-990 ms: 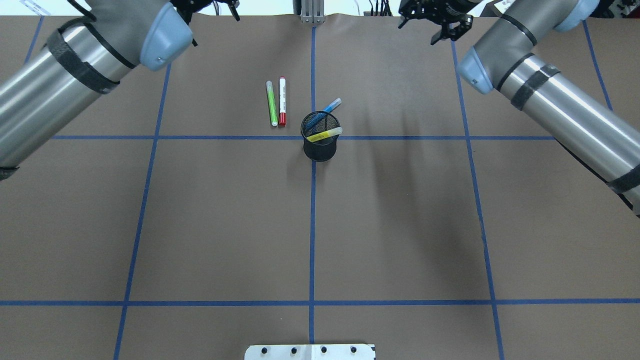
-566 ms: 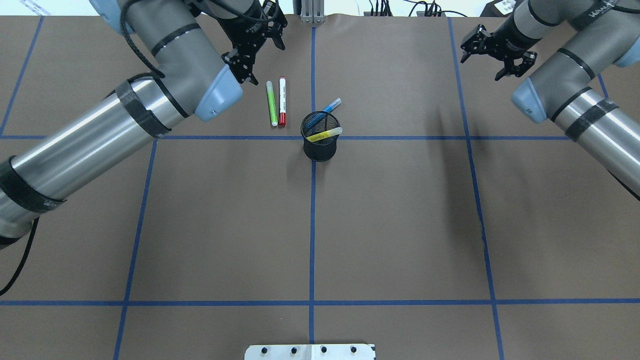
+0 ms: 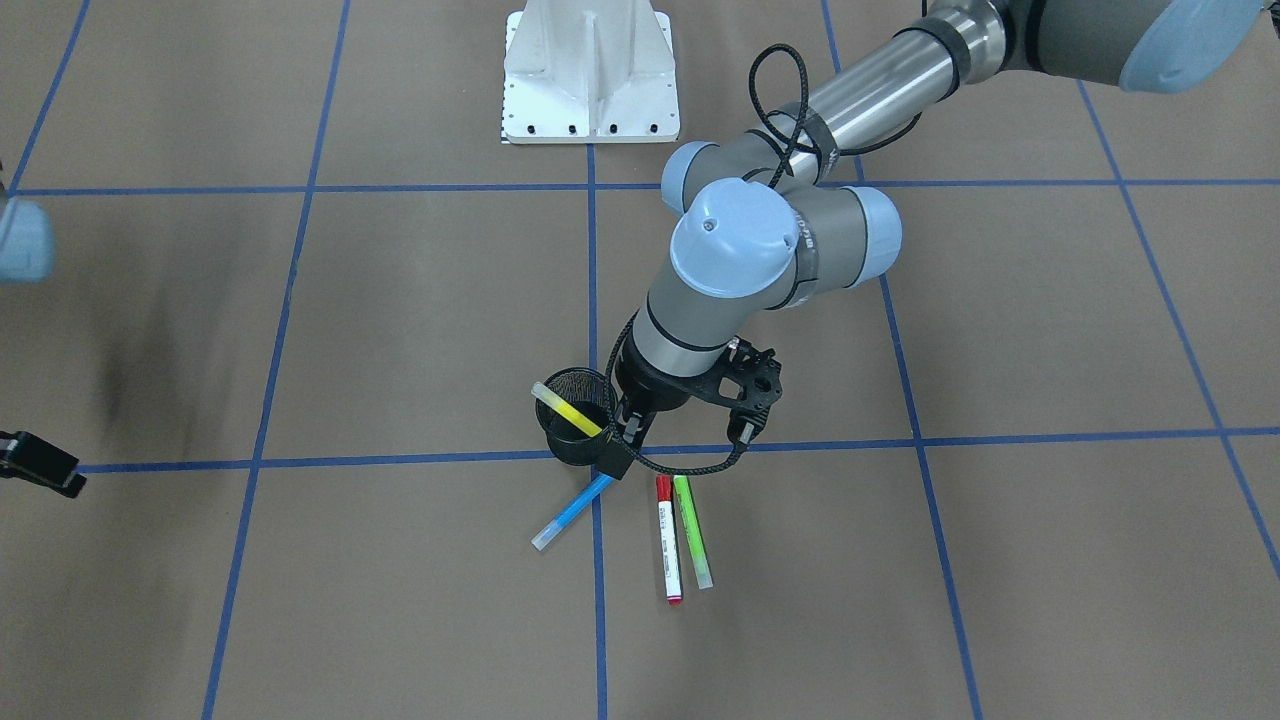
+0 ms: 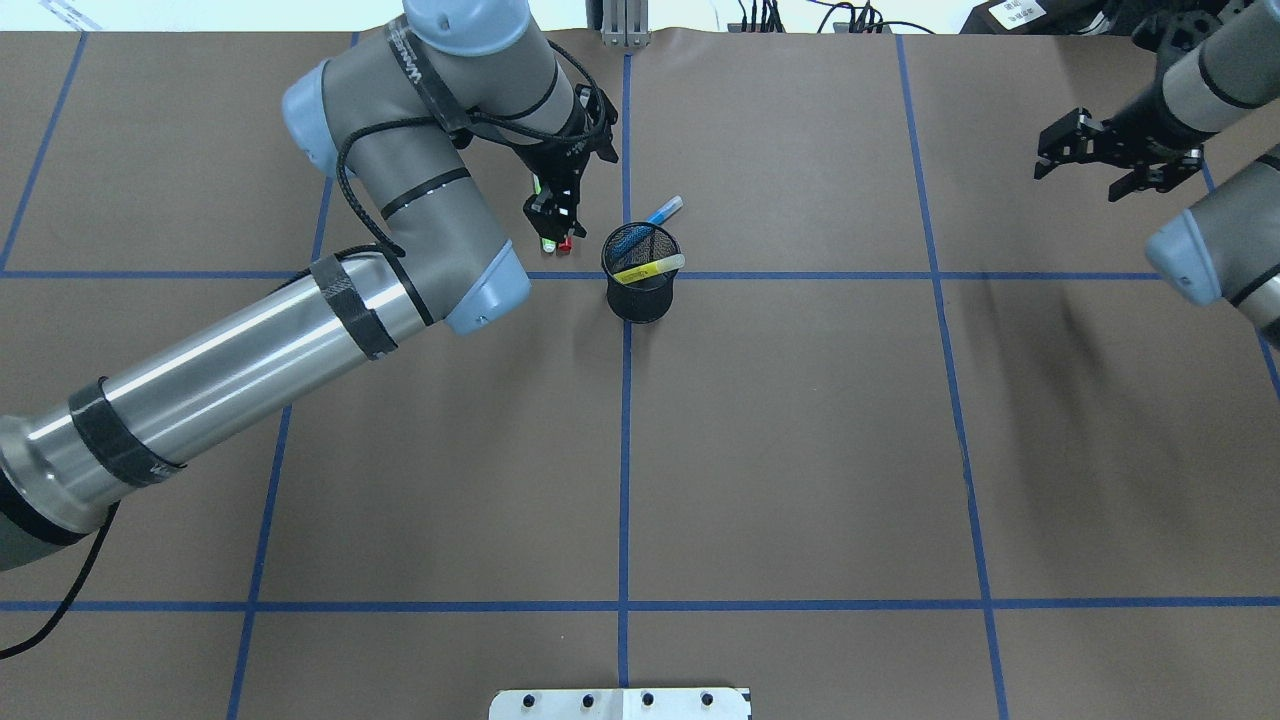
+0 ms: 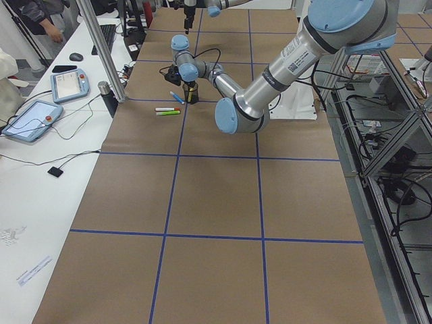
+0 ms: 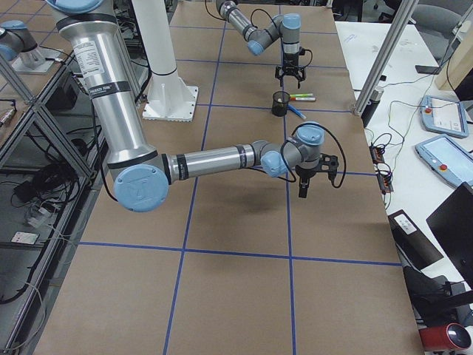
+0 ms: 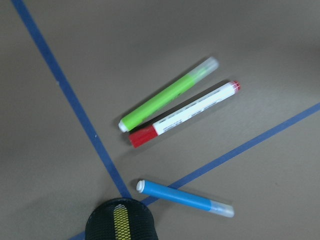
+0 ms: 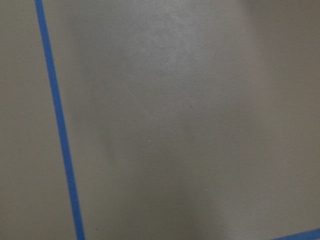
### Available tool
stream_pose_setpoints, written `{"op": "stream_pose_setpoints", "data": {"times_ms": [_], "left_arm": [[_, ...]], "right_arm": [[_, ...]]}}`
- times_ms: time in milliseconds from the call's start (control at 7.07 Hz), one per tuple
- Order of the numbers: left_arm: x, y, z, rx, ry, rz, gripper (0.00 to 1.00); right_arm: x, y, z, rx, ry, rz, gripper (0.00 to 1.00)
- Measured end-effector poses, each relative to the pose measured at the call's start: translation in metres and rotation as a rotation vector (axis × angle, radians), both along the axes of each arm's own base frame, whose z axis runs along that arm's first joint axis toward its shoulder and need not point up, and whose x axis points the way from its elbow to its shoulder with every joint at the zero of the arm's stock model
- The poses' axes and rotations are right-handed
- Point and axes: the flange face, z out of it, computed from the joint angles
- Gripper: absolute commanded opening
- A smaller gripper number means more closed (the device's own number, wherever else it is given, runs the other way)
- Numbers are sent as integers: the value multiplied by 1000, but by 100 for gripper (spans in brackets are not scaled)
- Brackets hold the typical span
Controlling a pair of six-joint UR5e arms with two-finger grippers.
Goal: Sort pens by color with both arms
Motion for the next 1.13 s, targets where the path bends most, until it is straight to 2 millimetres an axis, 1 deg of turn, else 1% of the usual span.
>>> {"op": "stream_pose_setpoints", "data": {"times_ms": [141, 283, 424, 566, 848, 990, 1131], "left_arm": [[5, 5, -8, -12, 12, -3, 95], [13, 12, -15, -22, 21, 0, 86], [22, 22, -22, -31, 29, 6, 75], [31, 30, -29, -39, 33, 3, 65], [43, 41, -42, -53, 43, -10, 61], [48, 46, -44, -54, 44, -9, 60], [52, 49, -44, -53, 41, -8, 59]], "right_arm": [[30, 20, 25, 48, 24, -70, 100], [50, 38, 43, 58, 16, -113, 100], [60, 48, 51, 31, -16, -132, 100], [65, 55, 57, -4, -41, -140, 100], [65, 68, 72, -59, -45, -153, 100], [64, 75, 80, -77, -35, -160, 100], [66, 82, 84, -87, -30, -160, 100]]}}
